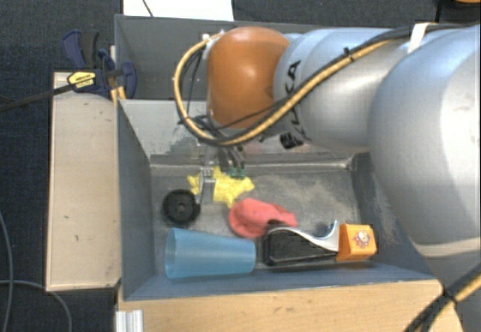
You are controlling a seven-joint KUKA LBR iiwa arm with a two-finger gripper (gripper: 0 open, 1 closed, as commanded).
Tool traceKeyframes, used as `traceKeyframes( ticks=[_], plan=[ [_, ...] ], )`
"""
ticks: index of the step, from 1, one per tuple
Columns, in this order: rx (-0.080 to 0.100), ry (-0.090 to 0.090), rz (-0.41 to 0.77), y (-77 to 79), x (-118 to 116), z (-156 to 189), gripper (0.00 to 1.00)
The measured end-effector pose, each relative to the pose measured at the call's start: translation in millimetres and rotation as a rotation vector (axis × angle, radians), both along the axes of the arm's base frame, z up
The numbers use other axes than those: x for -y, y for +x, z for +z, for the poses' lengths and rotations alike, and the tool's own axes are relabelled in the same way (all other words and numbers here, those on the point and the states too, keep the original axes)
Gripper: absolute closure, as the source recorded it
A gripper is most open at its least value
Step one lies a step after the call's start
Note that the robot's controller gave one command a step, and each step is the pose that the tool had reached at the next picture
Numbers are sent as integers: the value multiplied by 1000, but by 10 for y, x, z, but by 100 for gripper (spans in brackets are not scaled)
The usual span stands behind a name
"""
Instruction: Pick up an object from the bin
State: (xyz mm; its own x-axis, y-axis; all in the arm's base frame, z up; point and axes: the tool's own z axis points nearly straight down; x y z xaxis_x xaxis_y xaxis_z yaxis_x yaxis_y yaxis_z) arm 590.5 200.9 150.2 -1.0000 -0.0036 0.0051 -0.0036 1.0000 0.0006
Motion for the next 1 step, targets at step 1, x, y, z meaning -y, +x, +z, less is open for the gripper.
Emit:
traceKeyframes(
  ticks=[1],
  plan=[
    [8,1,-4,20,11,52,0]
  ],
)
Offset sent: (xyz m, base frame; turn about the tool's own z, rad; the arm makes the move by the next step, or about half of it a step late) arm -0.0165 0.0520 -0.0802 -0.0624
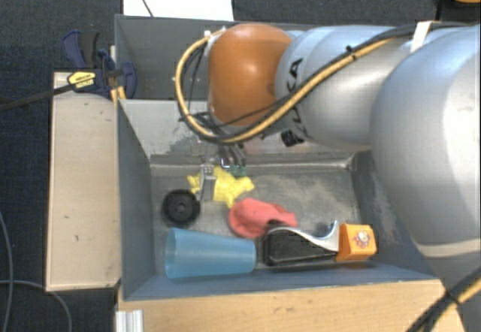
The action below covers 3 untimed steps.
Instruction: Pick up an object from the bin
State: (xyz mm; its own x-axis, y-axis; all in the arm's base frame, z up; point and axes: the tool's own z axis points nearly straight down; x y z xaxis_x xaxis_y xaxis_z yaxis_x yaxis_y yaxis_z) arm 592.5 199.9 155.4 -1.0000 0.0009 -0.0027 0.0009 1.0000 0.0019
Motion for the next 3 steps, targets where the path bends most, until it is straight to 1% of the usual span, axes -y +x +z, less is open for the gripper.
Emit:
traceKeyframes(
  ticks=[1,2,3],
  plan=[
    [4,1,62,-144,-480,-740,0],
    [-4,-2,22,-249,-543,-155,0],
    [2,-1,276,-244,-533,-236,0]
  ],
)
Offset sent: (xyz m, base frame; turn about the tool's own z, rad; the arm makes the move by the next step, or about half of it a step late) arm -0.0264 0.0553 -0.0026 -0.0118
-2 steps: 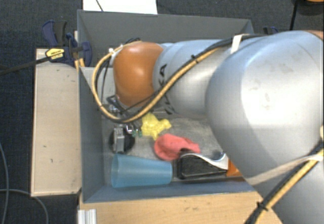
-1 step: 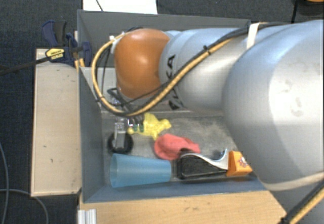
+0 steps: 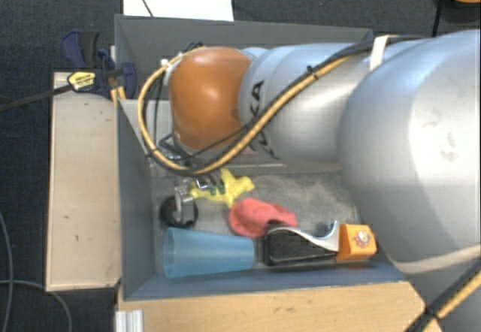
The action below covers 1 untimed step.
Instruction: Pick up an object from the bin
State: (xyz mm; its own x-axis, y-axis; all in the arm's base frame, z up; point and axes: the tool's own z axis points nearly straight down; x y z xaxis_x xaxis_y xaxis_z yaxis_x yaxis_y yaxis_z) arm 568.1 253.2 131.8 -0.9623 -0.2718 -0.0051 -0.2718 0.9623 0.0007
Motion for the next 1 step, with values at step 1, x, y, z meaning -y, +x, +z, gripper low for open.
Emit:
traceKeyframes(
  ticks=[1],
  plan=[
    [19,2,-142,-123,41,-360,0]
  ],
)
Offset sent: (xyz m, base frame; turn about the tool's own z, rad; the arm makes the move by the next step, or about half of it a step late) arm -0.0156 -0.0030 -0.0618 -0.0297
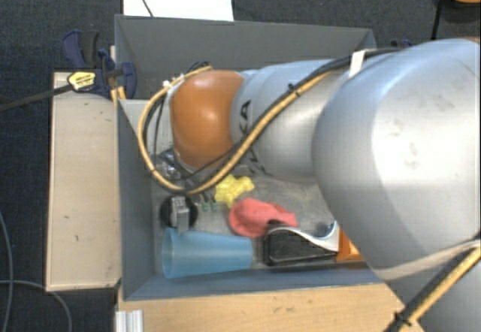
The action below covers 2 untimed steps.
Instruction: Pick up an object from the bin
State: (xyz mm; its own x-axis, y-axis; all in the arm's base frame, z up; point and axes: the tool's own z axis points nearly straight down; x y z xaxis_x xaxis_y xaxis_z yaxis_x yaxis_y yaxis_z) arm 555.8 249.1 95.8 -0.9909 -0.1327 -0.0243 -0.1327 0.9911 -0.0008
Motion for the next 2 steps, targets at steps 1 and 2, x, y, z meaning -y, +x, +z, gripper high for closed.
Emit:
traceKeyframes(
  ticks=[1,2],
  plan=[
    [-11,1,170,9,-28,-200,100],
    [-11,1,169,9,-28,-200,100]
  ],
)
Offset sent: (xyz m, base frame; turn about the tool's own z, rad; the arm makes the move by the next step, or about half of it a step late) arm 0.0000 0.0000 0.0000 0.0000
